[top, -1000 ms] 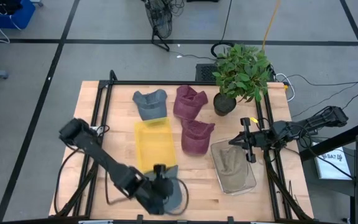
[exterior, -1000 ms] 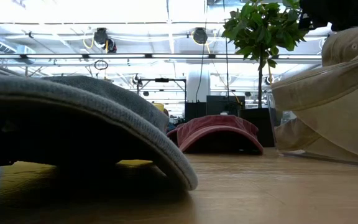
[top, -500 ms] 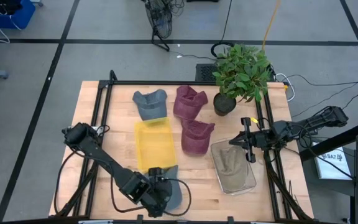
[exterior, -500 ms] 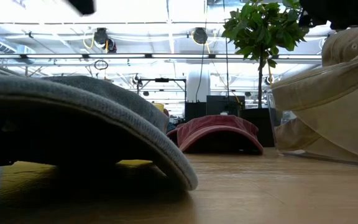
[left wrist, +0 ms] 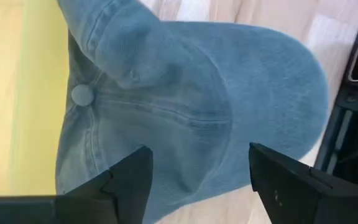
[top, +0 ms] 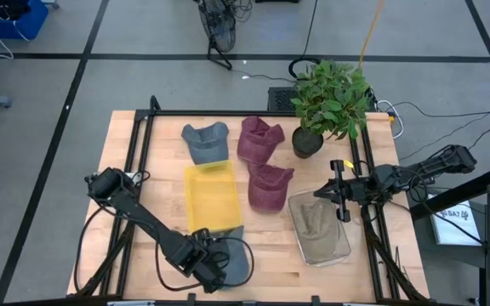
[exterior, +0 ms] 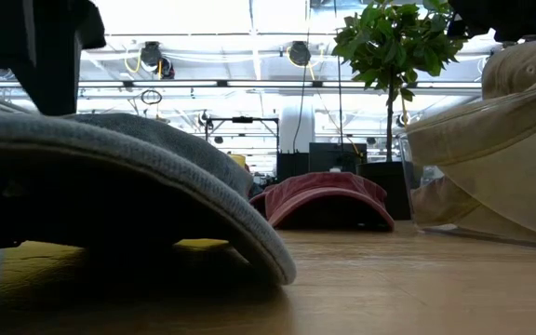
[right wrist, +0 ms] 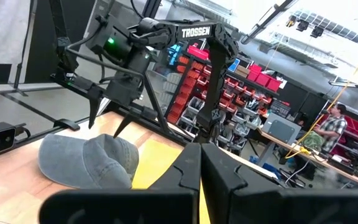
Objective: Pick & Place hat
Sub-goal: Put the bottom blue cap into the yellow bin, then put the blue cap into the yellow bin
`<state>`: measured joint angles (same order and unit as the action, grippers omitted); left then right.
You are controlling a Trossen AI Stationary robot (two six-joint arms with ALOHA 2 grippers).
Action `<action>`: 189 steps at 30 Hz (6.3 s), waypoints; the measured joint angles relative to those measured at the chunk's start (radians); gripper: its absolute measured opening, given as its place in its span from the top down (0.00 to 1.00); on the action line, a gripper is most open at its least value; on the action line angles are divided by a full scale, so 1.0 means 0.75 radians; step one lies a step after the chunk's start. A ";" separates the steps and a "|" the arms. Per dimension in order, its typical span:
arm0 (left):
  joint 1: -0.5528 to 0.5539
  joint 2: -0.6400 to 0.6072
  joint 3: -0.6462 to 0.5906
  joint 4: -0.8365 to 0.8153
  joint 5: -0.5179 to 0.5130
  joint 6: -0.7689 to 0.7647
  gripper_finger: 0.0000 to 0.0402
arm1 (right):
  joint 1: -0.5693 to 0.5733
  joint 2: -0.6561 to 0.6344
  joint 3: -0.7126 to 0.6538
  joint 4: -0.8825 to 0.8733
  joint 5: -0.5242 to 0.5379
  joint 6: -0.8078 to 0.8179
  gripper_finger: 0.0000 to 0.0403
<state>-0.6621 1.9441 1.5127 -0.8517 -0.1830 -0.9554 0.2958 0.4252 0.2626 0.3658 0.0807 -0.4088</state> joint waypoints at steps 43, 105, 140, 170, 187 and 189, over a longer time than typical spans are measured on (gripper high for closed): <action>-0.039 0.001 0.300 -0.195 0.024 0.635 0.99 | 0.001 0.001 0.000 -0.001 -0.001 0.000 1.00; 0.569 -0.922 -0.982 0.468 0.035 1.608 0.99 | 0.000 0.011 -0.043 0.057 0.001 0.002 1.00; 0.394 -0.741 -1.028 0.441 0.115 1.291 0.99 | 0.000 0.038 -0.044 0.056 0.001 0.101 1.00; 0.408 -0.753 -0.983 0.493 0.070 1.095 0.74 | 0.000 0.040 -0.044 0.055 0.001 0.110 1.00; 0.434 -0.753 -0.338 -0.175 -0.458 1.281 0.60 | 0.000 0.040 -0.044 0.055 0.000 0.110 1.00; 0.460 -0.753 -0.263 -0.246 -0.549 1.282 0.60 | 0.000 0.040 -0.044 0.055 0.000 0.110 1.00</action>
<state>-0.3175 1.3792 1.3154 -1.0361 -0.5947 0.0061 0.2958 0.4549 0.2298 0.4068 0.0807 -0.3260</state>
